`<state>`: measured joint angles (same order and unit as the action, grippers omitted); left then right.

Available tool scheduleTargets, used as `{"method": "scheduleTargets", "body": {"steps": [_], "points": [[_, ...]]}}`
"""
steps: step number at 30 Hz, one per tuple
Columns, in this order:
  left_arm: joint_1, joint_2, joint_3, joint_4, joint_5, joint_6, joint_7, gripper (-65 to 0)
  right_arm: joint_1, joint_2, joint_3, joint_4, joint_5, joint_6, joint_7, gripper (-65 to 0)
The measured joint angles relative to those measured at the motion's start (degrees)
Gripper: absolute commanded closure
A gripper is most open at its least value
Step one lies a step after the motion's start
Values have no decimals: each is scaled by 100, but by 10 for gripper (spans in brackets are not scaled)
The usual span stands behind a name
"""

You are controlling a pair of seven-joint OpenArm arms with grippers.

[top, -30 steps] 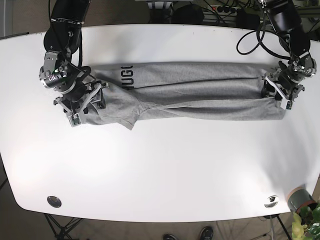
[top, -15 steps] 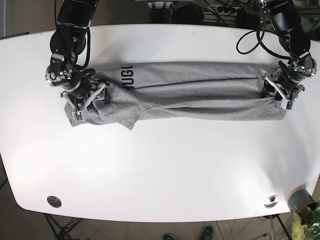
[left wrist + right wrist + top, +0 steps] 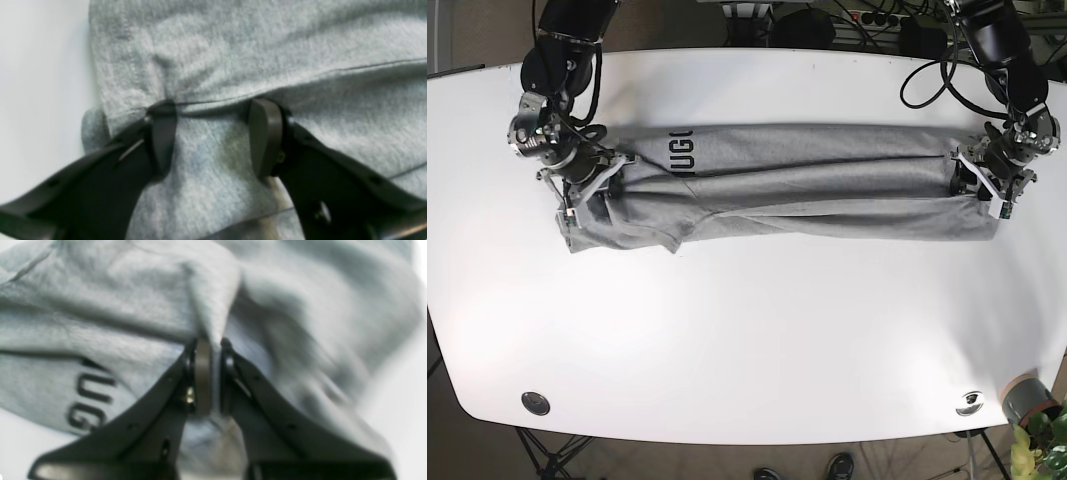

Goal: Fold the T-shirt properly
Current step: 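Hold the folded shirt ends with both grippers and pull it straight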

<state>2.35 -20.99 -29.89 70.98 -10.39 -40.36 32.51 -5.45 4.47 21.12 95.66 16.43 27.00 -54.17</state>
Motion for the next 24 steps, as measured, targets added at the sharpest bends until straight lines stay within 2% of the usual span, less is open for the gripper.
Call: {"method": "scheduleTargets", "body": {"steps": [5,9,11,14,18,24], "points": [[2,0,-2,-2,-2,0,0,-318,-223,-7,15,422,11,2,-109,-55],[2,-2,-4,-2,0,-2,0,-318,-212,-4,22,420,7,0,-109,-200],[2,-2,-4,-2,0,0,-2,-318,-221,0,42,398,-17,-2,-116,-295],[2,-2,-4,0,0,0,13,-318,-295,-4,120,555,-87,-20,-151,-361],[-26,-2,-4,9,2,0,22,-318,-446,7,81,1259,-92,-24,-131,-363],[-223,2,-7,4,63,2,151,-318,-411,-17,-549,1353,-39,-7,-96,-363]]}}
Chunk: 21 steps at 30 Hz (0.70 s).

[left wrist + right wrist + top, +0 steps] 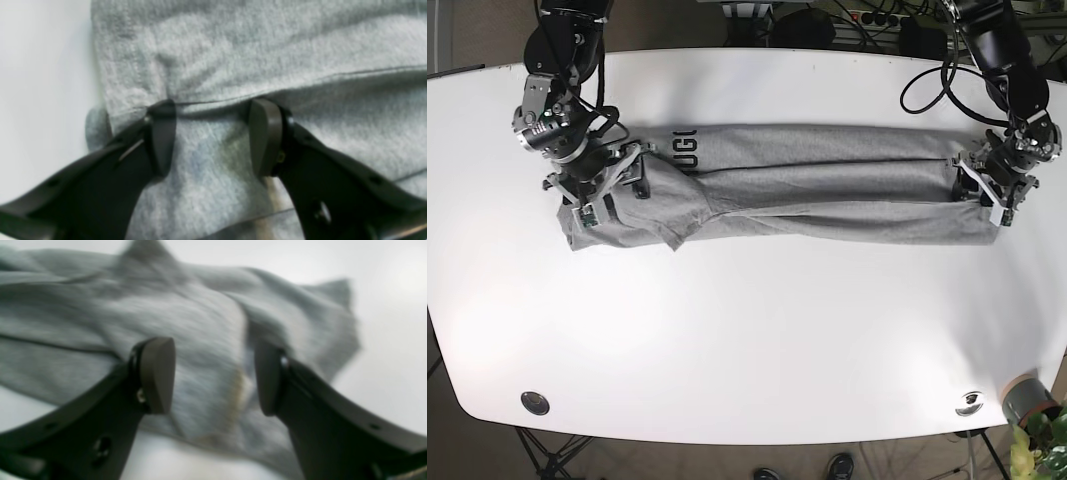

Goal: Fold the T-shirt properly
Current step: 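Hold the folded shirt ends with both grippers and pull it straight, then release the shirt end with the left gripper and regrasp the fold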

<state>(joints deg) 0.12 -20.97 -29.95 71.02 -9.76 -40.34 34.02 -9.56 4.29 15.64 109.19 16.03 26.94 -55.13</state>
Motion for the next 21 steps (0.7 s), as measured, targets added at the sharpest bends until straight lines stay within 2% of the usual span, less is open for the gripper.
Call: {"method": "scheduleTargets", "body": {"steps": [6,10,16,18,21], "points": [[-157,7,-20,57,26,24,42,-318,249,13,-260,-863,-39,-35,20,-363],[-157,24,-22,518,22,22,70,-318,369,28,-262,-1445,-66,-55,400,-363],[-190,33,-232,1362,-131,4,804,-329,385,68,-267,-1711,26,-35,693,-363],[-186,63,-516,1541,-411,0,1071,-371,382,63,-262,-1714,26,-33,699,-363],[-245,9,-949,1565,-848,24,1591,-468,380,66,-262,-1716,26,-33,702,-363]]}}
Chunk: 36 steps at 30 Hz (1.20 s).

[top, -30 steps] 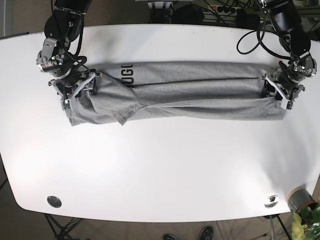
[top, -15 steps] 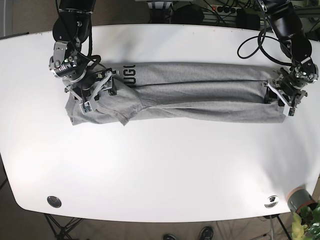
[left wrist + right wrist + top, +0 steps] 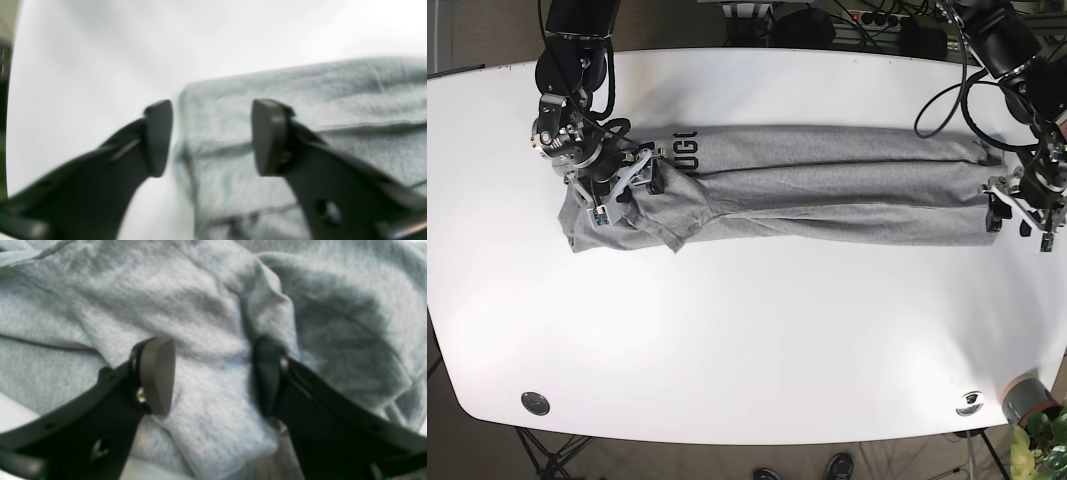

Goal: Fold the T-shirt properly
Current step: 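Release the shirt end with the left gripper and regrasp the fold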

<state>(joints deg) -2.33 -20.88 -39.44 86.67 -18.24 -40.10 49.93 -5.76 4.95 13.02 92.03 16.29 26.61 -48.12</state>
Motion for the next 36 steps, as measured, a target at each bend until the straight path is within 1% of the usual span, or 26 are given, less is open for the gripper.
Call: {"method": "scheduleTargets", "body": {"steps": [1,3,6,8,10,11,13,14,15,17,19,22,25,28,33,36], "points": [[-55,0,-153,-2,-66,4,205,-489,0,0,0,0,0,0,-2,-363],[-138,20,-439,-28,-199,4,470,-501,2,-4,2,0,0,0,9,-363],[-254,-4,-841,-273,-332,13,647,-504,0,0,0,0,2,4,13,-363],[-275,-17,-1043,-590,-380,13,667,-504,0,0,0,0,2,26,11,-363],[-258,-22,-1134,-925,-367,22,804,-504,2,-2,0,0,-2,24,2,-363],[-234,-48,-1128,-1060,-459,20,861,-506,2,-2,0,0,-2,22,7,-363],[-205,-155,-1104,-1327,-863,20,879,-506,2,-2,0,0,0,24,11,-363],[-212,-260,-1091,-1515,-1198,15,837,-506,2,-2,0,-2,2,24,11,-363],[-225,-358,-1086,-1685,-1397,15,748,-506,2,-2,0,-13,2,24,13,-363],[-245,-505,-1086,-2017,-1652,17,726,-506,2,0,0,-17,24,24,15,-363],[-221,-636,-988,-2350,-1665,26,734,-506,2,-2,2,-17,20,24,13,-363],[-205,-673,-837,-2627,-1650,37,737,-506,0,-4,0,-17,20,22,15,-363],[-199,-612,-719,-2667,-1700,37,457,-506,0,-2,0,-17,24,22,15,-363],[-214,-625,-546,-2667,-1742,35,444,-506,0,0,4,-17,39,33,7,-363],[-214,-614,-509,-2695,-1738,37,444,-506,0,-7,4,-15,37,24,13,-363],[-275,-597,-501,-3010,-1762,35,389,-506,-11,-2,4,-15,42,28,13,-363]]}}
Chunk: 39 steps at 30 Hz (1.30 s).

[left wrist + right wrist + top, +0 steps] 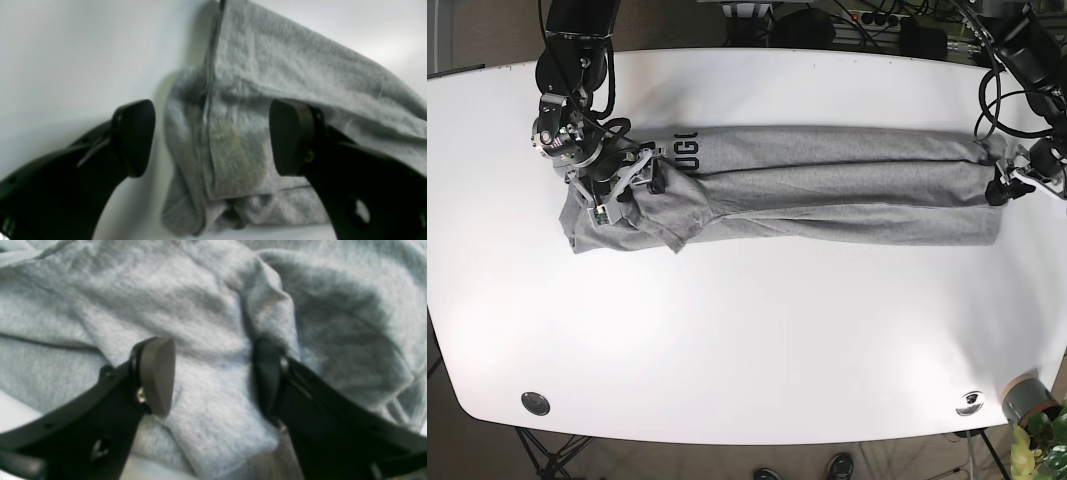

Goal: Fold the T-shirt properly
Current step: 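Release the shirt end with the left gripper and regrasp the fold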

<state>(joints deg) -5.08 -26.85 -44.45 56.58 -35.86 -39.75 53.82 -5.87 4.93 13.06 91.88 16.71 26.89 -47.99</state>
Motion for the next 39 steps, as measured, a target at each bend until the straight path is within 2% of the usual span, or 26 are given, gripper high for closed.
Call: {"method": "scheduleTargets", "body": {"steps": [2,10,12,17,18,19,24,25,28,30,34,39], "points": [[-66,59,-2,-223,-118,-46,-107,-506,0,-2,0,0,-2,-2,2,-363],[-173,46,20,-442,-133,-37,-120,-494,-2,-17,0,4,-4,-7,-2,-363],[-175,31,144,-439,-138,-37,-144,-425,-2,-17,0,4,-4,-7,0,-363],[-225,24,566,-437,-125,-20,-129,-101,-2,-20,0,4,-4,-4,0,-363],[-225,46,610,-442,-81,-22,-103,-51,-2,-20,0,4,-4,-4,0,-363],[-219,61,623,-442,-118,-22,-90,-31,-2,-20,0,4,-2,-7,0,-363],[-151,35,879,-273,-98,-15,-83,-24,-4,-20,2,4,-2,-4,0,-363],[-133,55,951,-74,28,-2,-42,-24,-4,-20,9,4,-4,-4,2,-363],[50,140,975,774,127,24,76,-24,-2,-33,7,9,-20,-4,2,-363],[216,133,966,1381,-44,-17,48,-24,-4,-33,2,7,-20,-4,2,-363],[514,302,949,2564,68,9,116,-24,-4,-33,7,7,-7,-9,-2,-363],[726,669,970,3687,72,-15,697,-24,2,-31,7,0,-2,-4,2,-363]]}}
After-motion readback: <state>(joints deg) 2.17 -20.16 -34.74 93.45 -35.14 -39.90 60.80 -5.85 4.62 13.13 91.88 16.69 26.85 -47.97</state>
